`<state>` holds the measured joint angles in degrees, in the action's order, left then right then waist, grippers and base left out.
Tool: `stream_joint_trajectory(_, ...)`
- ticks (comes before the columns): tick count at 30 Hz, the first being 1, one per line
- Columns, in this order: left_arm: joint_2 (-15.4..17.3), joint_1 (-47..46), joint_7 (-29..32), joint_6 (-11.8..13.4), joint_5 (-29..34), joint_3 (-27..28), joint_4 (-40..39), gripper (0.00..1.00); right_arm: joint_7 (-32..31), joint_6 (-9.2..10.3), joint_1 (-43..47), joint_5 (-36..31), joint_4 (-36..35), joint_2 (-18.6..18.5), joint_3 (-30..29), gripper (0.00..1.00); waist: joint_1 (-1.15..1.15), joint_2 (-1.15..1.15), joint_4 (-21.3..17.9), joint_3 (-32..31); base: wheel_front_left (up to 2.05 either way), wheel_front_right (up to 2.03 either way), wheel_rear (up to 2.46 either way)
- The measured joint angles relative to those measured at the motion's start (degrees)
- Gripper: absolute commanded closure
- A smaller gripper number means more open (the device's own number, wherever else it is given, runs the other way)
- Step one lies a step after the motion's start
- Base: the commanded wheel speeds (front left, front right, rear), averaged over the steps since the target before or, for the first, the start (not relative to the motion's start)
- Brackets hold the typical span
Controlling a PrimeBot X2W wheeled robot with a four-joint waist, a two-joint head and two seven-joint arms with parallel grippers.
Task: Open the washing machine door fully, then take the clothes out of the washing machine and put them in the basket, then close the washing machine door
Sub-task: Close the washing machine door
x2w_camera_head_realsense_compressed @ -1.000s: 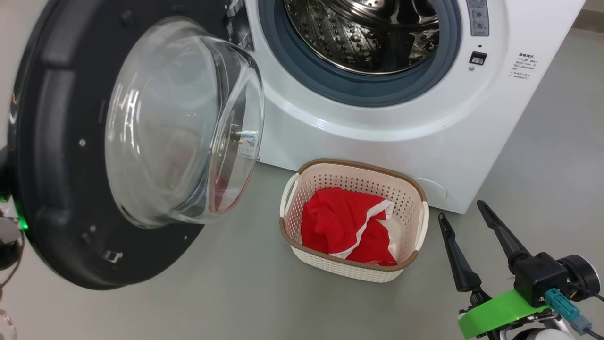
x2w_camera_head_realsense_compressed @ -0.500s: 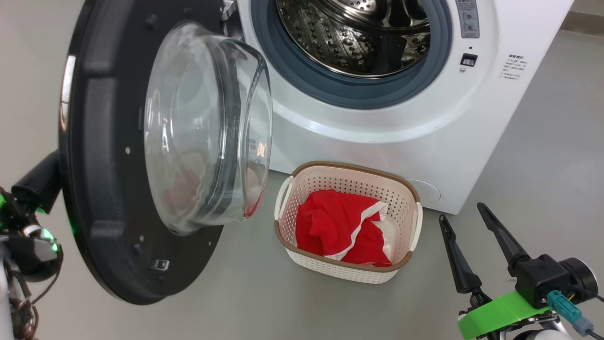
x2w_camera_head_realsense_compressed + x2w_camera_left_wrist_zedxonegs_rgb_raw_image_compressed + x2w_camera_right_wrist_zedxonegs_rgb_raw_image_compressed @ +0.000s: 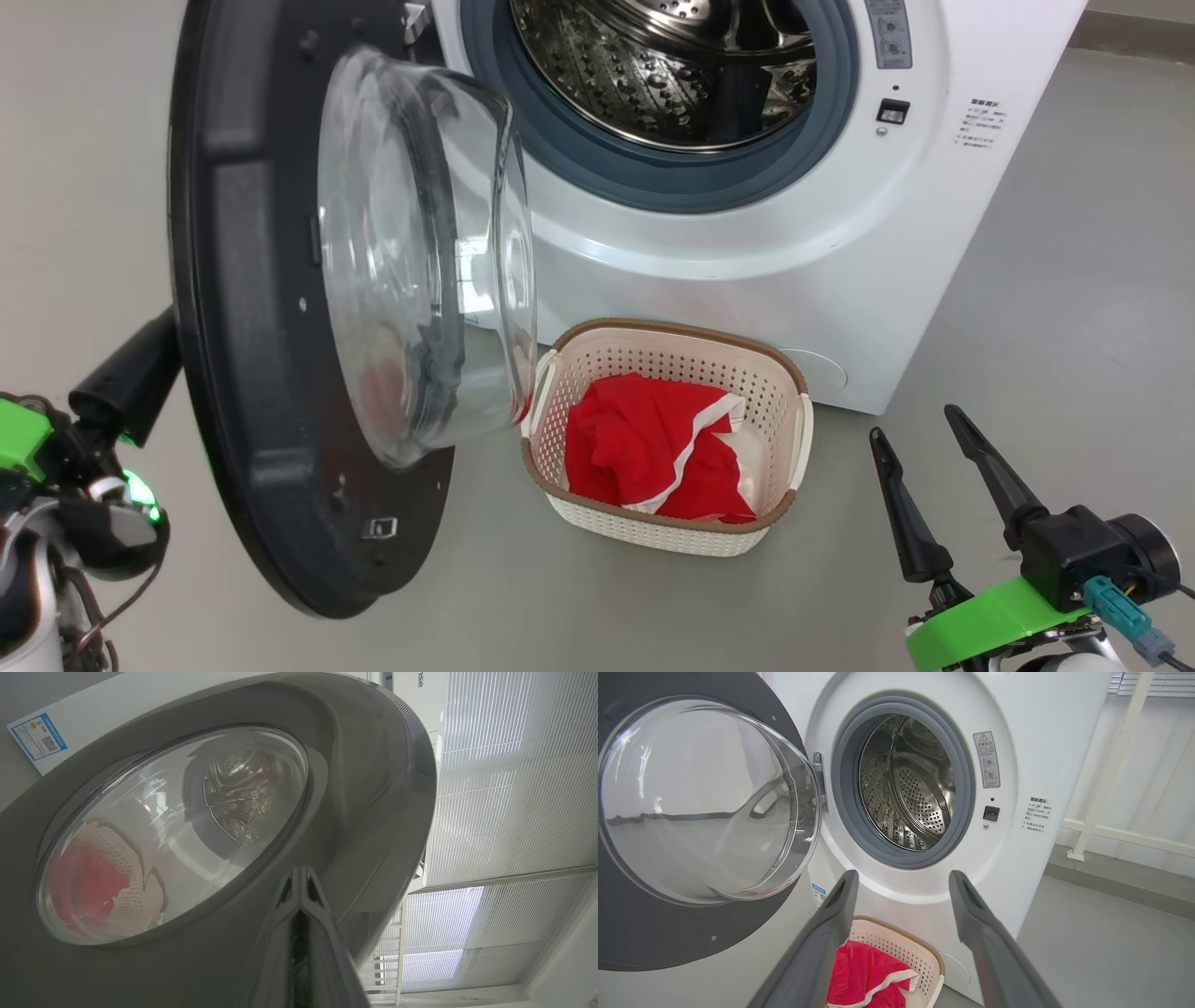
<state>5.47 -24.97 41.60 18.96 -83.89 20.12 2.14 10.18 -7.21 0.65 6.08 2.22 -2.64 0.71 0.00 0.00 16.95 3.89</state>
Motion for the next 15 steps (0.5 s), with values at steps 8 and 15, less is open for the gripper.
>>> stream_joint_trajectory(8,-1.5,0.8,0.3,0.3,-0.7,-1.5,-2.5,1.00,0.8,0.00,-0.9,0.6,0.6,0.0,0.0,0.00,0.00,0.00,-1.4,0.2,0.00,0.00,0.00)
stream_joint_trajectory(15,-2.9,1.9,-0.3,0.8,-2.9,-3.2,-4.4,1.00,1.0,0.00,-0.9,0.6,0.8,0.0,0.1,0.00,0.00,0.00,-2.9,0.1,0.00,0.00,0.00)
